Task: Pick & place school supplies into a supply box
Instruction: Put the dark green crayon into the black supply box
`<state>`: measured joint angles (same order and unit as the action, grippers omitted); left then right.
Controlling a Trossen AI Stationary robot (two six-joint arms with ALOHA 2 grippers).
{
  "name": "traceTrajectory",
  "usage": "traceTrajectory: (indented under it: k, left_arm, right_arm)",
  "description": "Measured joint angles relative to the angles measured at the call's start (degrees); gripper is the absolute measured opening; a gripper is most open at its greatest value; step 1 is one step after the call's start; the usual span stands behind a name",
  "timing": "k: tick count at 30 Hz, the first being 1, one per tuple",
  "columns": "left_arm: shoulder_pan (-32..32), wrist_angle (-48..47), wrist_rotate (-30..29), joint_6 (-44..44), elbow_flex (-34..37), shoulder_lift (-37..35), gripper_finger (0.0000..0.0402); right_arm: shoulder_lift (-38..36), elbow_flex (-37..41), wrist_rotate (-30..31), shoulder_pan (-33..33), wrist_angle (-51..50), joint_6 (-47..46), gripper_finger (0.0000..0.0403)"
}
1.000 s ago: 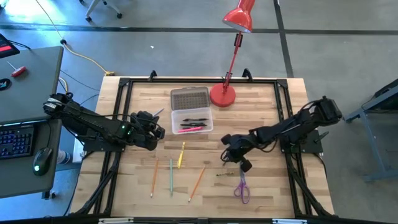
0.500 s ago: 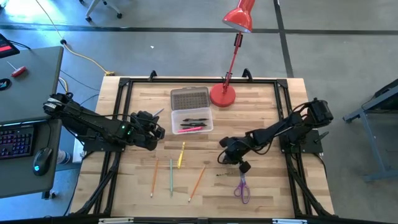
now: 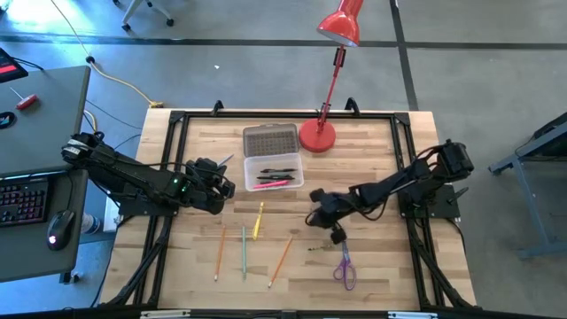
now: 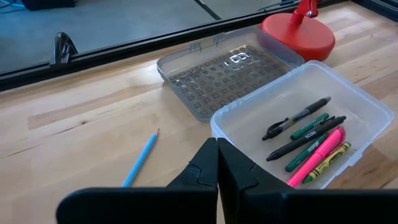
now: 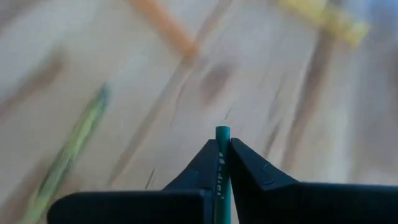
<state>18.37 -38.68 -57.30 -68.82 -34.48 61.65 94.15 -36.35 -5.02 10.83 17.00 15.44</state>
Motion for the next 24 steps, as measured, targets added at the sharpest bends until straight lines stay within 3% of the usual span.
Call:
traceTrajectory:
  k: [8,10,15,24]
  left_arm:
    - [0.0,0.1,0.0,0.9,0.0,0.0,0.0031]
    - [0.0,0.1,0.0,0.9,0.0,0.0,0.0031]
    - [0.0,0.1,0.0,1.0,0.0,0.0,0.0031]
    - [0.0,0.0,0.0,1.1,0.0,0.0,0.0031]
  right_arm:
    - [-0.1,-14.3,14.2,-4.5,8.0,12.0,0.0003]
    - [-0.1,-17.6,11.8,-7.4,7.9,11.8,0.0003]
    - [3.2,-20.6,2.7,-14.8,7.6,-0.2,0.0001]
    - [16.8,-20.6,3.1,-18.9,7.7,-1.5,0.0001]
